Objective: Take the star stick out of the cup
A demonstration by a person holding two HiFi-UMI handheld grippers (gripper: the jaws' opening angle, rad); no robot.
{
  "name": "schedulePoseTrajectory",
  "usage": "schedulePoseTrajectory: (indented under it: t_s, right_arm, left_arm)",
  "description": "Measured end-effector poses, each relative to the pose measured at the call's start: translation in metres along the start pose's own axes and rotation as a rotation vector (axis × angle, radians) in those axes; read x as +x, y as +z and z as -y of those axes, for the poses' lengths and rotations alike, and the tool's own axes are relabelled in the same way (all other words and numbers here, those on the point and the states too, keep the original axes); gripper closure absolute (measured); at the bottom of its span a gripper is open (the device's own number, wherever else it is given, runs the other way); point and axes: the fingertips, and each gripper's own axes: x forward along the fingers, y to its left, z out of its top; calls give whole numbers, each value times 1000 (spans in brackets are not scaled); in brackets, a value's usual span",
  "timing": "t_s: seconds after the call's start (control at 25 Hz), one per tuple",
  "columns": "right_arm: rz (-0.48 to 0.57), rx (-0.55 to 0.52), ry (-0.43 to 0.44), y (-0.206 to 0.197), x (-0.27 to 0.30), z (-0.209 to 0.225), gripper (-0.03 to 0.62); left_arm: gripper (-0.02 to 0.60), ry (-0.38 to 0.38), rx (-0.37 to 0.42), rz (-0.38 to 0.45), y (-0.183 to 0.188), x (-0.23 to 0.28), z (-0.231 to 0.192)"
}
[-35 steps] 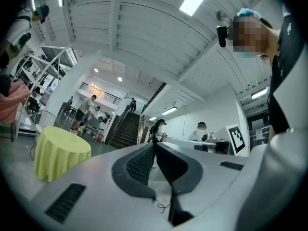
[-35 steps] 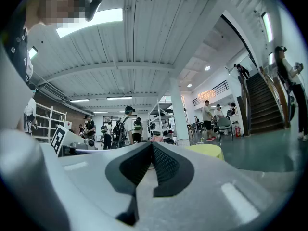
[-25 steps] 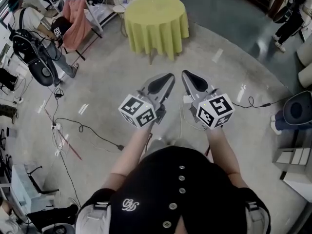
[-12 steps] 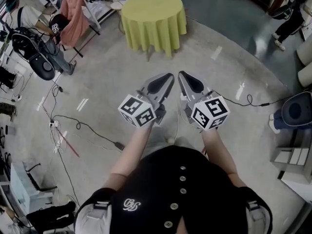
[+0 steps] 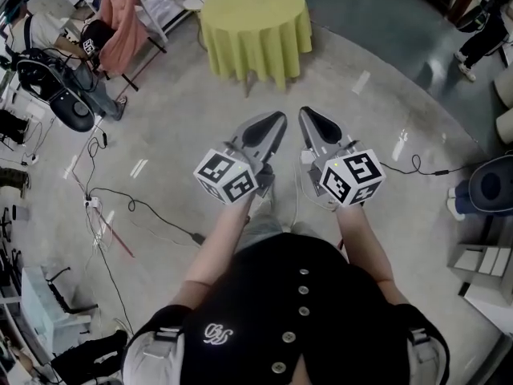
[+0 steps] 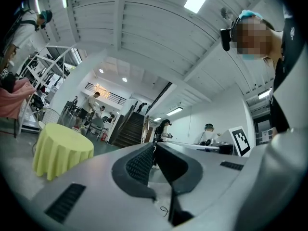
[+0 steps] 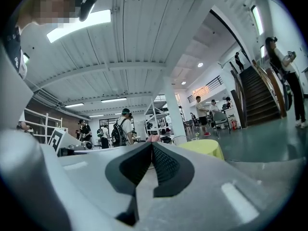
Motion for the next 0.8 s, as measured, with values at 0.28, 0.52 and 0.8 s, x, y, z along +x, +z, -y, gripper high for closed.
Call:
schedulePoseTrajectory:
  t_s: [0.28, 0.52, 0.8]
  right_arm:
    - [-10, 4, 8, -6, 63, 28, 589]
    - [-40, 10, -4, -9, 132, 56, 589]
    - [-48, 21, -33, -7, 192, 84, 589]
  left_arm:
    - [554, -7, -11, -3, 7, 32, -61]
    - [554, 0, -34, -25, 24, 57, -135]
    - [554, -31, -51, -52, 38, 88, -194]
